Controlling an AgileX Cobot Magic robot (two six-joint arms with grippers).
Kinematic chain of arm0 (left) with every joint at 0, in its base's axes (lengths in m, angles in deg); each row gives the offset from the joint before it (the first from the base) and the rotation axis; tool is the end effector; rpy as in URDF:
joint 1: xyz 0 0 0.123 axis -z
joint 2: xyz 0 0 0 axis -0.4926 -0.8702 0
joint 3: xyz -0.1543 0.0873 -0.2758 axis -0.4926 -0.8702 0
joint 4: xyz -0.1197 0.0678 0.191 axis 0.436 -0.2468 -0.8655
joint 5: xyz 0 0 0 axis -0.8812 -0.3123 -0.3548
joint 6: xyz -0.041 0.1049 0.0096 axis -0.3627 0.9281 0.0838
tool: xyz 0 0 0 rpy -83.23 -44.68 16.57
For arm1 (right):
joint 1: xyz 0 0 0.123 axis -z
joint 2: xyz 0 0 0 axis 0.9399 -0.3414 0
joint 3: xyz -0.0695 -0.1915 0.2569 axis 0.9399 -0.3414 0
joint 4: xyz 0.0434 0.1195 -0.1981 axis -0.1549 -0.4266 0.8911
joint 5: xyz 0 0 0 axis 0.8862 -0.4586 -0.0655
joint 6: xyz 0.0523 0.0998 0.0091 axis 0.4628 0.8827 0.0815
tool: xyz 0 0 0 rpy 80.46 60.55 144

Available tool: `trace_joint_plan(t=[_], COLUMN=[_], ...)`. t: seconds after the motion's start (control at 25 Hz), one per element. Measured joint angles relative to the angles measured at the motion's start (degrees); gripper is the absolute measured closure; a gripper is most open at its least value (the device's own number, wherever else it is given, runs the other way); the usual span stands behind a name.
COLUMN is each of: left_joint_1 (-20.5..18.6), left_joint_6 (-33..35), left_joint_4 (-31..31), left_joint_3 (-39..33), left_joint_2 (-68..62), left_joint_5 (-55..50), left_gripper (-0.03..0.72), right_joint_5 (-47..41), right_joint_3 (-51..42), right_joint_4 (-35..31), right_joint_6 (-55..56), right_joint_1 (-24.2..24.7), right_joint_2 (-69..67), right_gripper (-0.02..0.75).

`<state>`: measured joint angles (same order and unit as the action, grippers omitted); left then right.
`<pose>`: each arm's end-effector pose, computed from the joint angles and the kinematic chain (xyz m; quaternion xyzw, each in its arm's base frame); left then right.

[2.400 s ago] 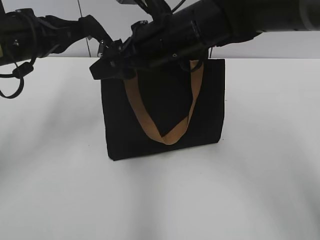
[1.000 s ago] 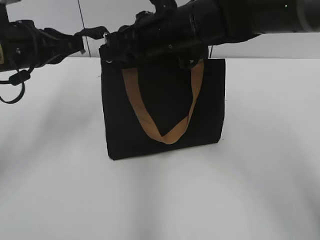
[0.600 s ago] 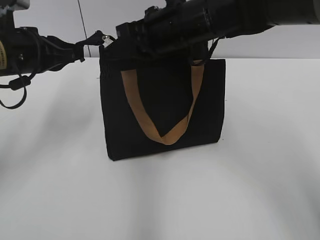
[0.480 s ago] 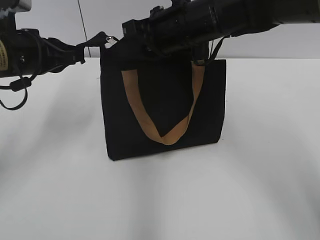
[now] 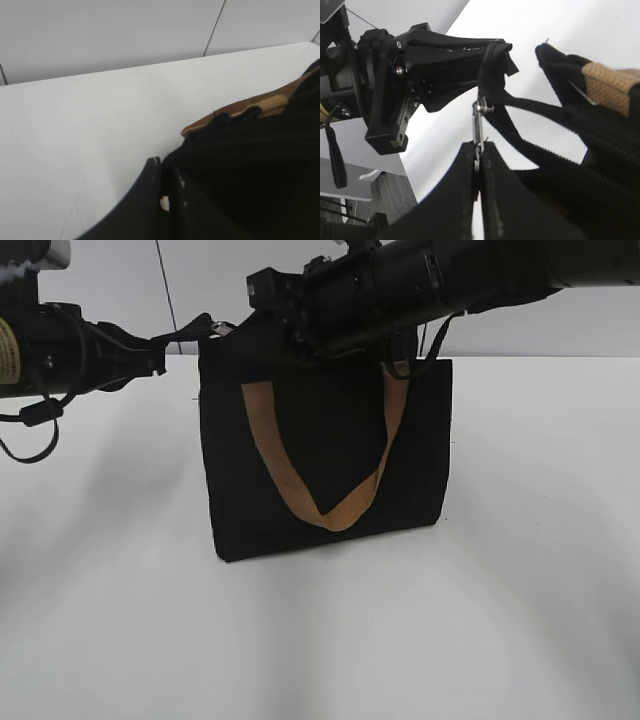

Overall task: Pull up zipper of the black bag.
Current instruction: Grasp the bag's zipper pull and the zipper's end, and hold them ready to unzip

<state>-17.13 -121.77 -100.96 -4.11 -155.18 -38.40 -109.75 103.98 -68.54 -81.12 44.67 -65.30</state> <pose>0.3216 -0.1098 0.2727 0.1644 0.8198 -0.2124 0.5057 0.3670 0.2553 0.2899 -0.2195 0.8213 0.4410 0.2877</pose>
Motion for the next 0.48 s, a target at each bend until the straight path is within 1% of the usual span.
trace_joint_plan(t=[0.2, 0.36, 0.48], left_joint_1=[0.2, 0.3, 0.3], left_joint_6=[0.1, 0.1, 0.1], left_joint_4=[-0.1, -0.1, -0.1], left_joint_3=[0.1, 0.1, 0.2], left_joint_2=[0.0, 0.1, 0.1], left_joint_5=[-2.3, -3.0, -3.6], left_gripper=[0.681, 0.681, 0.681], right_joint_5=[-0.4, -0.9, -1.0], right_joint_3=[0.0, -0.1, -0.1], right_joint_4=[-0.6, -3.5, -3.9], right_joint_6=[2.6, 3.1, 3.1], right_joint_1=[0.0, 0.0, 0.0], right_joint_2=[0.0, -0.1, -0.1], right_gripper=[0.749, 0.75, 0.75])
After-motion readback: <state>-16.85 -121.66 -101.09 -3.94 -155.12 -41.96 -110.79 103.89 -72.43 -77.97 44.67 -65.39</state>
